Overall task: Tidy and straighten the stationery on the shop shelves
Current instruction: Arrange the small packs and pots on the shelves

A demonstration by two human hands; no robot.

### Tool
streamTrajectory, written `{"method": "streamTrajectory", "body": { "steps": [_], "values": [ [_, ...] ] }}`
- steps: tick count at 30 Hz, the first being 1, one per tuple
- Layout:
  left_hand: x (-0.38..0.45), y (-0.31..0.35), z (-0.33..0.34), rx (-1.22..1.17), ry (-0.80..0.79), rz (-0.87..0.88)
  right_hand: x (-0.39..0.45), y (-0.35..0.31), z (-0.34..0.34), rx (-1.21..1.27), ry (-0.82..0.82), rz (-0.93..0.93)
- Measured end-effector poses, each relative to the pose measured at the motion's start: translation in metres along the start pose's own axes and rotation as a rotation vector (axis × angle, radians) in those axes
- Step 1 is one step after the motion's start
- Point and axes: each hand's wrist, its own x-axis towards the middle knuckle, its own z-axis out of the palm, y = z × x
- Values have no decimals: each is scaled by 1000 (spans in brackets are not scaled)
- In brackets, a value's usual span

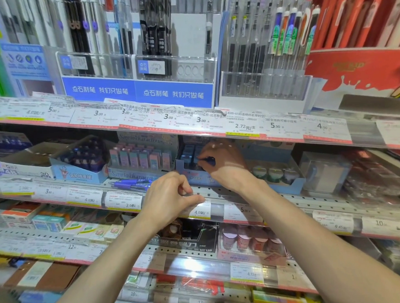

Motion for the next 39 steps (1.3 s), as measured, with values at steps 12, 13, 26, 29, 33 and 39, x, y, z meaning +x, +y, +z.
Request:
{"method": "streamTrajectory", "body": {
  "steps": [12,13,26,29,33,39],
  "values": [
    [-1,2,-2,17,-18,5,-17,4,-6,37,-65,-76],
    [-1,3,-3,19,-16,8,-18,3,-10,24,-87,-86],
    [-34,-2,9,-262,162,55,-133,-6,-29,169,118,153],
    [-53,-2,11,-430,183,16,-163,-12,-19,232,156,245],
    [-82,-10,21,-544,176,-25,-196,-27,0,278,243,330],
    [-121,-31,47,-590,115,-169,-243,-38,36,405,128,540]
  ]
}}
